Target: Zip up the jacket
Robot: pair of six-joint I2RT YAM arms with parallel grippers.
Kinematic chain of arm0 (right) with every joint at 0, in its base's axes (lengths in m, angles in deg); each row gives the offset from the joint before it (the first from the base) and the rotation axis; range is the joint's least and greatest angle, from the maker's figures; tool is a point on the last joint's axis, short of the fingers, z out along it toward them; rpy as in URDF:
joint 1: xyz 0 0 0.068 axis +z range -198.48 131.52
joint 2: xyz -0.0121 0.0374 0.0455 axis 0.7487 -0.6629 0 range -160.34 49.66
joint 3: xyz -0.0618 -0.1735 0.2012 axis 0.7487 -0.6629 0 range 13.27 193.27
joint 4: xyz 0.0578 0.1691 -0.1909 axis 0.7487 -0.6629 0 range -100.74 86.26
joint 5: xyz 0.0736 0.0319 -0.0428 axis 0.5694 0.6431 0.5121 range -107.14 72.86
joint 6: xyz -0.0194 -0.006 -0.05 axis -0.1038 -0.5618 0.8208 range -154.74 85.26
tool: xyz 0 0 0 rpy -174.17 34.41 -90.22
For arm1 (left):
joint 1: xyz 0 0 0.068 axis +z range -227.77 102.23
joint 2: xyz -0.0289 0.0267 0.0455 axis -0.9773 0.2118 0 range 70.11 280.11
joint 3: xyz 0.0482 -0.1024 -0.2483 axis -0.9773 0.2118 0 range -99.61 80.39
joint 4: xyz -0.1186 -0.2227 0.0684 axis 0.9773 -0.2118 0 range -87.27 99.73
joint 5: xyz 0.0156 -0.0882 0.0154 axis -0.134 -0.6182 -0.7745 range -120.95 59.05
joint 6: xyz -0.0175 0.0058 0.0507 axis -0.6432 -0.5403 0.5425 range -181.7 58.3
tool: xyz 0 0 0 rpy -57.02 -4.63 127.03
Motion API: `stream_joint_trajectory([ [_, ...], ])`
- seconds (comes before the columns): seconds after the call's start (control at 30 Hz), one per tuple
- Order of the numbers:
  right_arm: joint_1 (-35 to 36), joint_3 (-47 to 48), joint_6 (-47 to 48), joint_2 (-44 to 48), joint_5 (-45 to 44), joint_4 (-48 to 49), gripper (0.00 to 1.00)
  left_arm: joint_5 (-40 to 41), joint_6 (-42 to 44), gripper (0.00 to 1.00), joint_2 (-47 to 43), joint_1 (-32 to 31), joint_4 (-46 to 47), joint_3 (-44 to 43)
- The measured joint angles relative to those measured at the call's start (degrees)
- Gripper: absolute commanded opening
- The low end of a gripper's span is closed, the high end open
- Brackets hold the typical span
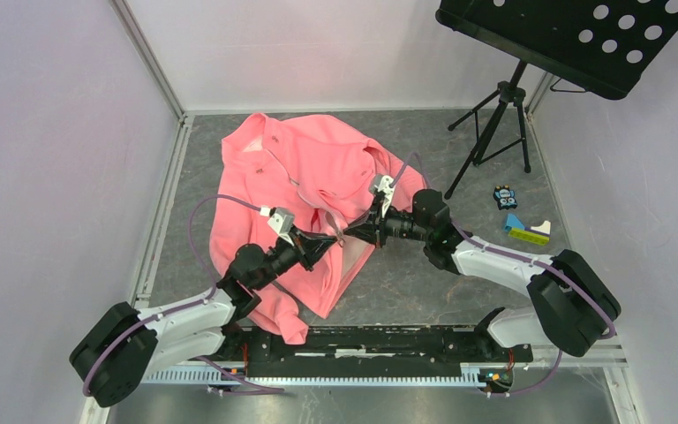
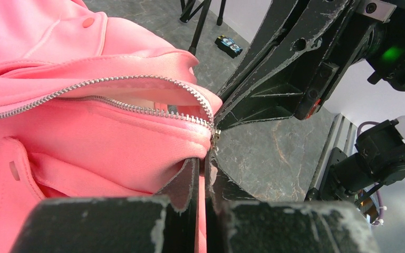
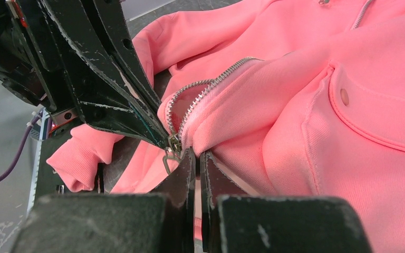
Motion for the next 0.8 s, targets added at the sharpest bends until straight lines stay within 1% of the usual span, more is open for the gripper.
stream_joint_trajectory([
  [0.3, 0.04, -0.31, -0.63, -0.02, -0.68, 0.92, 0.00, -0.13, -2.36, 0.02, 1.62, 0.00, 2.36, 0.02],
  [0.5, 0.11, -1.01, -2.64, 0.00, -1.38, 2.99, 0.00, -0.04, -3.34, 0.02, 1.77, 0.00, 2.80, 0.02],
  [0.67, 0.66, -2.16, -5.49, 0.00, -3.15, 4.42, 0.00, 0.96, -4.70, 0.02, 2.16, 0.00, 2.43, 0.02],
  [0.8, 1.20, -2.21, -5.99, 0.00, -5.14, 4.26, 0.00, 0.92, -5.92, 0.02, 3.13, 0.07, 2.89, 0.02],
])
